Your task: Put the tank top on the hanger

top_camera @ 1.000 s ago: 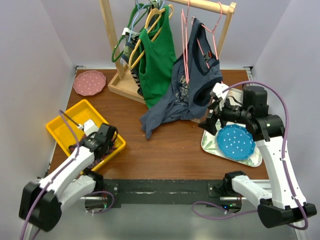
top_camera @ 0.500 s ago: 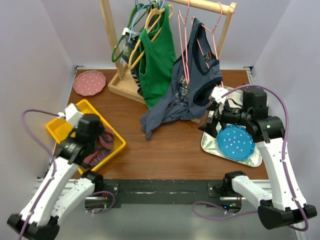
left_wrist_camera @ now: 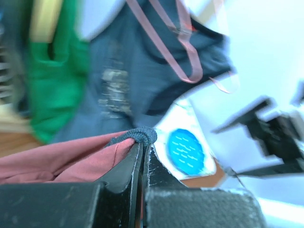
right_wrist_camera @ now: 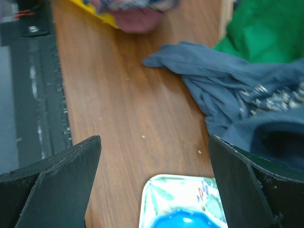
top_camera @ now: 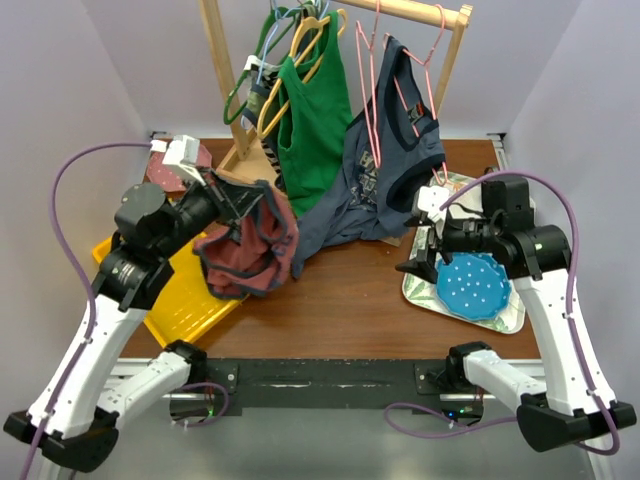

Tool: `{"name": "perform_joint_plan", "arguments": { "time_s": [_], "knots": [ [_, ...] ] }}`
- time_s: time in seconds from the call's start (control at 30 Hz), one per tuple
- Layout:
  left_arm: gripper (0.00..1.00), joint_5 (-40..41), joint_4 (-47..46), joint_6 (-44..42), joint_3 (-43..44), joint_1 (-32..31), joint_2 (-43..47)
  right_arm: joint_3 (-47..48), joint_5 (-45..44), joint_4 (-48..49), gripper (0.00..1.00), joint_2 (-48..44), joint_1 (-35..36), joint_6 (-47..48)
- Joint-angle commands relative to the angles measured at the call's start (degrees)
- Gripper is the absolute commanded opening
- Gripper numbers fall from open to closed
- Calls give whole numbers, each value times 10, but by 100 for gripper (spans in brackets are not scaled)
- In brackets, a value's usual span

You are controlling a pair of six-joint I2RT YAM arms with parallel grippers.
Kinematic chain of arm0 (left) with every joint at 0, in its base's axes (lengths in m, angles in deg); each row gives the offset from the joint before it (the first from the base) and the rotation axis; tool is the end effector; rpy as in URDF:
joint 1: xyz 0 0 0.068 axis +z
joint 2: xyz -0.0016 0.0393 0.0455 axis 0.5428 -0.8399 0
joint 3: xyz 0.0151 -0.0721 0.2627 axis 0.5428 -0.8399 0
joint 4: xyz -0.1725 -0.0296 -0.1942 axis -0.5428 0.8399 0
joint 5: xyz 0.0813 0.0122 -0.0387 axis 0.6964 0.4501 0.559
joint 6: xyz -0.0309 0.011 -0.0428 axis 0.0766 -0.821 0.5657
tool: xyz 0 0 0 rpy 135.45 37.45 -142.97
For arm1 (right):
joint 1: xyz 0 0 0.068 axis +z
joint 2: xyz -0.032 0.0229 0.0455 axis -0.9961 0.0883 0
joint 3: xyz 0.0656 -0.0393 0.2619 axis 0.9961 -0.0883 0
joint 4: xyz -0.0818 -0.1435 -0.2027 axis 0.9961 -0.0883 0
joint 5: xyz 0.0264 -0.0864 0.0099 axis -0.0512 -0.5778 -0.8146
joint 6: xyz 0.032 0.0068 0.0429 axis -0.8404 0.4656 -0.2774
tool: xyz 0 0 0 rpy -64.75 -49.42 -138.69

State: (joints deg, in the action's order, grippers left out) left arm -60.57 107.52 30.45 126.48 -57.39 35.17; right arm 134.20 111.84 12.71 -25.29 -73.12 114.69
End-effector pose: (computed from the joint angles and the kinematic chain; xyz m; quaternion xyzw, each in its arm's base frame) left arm 0.1507 -0.0779 0.4431 0.0150 0.7182 -0.4179 0.5562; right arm 0.1510 0.0596 0.4071 -0.5431 0.6506 0.2725 0.4554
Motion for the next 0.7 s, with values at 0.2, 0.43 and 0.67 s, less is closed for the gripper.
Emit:
{"name": "perform_joint_plan", "arguments": {
  "time_s": [0.2, 0.43, 0.67],
  "knots": [
    [0, 95, -141, 15, 44, -262, -105, -13, 75, -15, 99, 15, 38, 63],
    [0, 166, -193, 32, 17, -295, -163, -88, 4, 95, 98, 6, 73, -36],
    [17, 193, -238, 19, -67, -295, -204, -134, -102, 117, 98, 4, 77, -54]
  ]
}}
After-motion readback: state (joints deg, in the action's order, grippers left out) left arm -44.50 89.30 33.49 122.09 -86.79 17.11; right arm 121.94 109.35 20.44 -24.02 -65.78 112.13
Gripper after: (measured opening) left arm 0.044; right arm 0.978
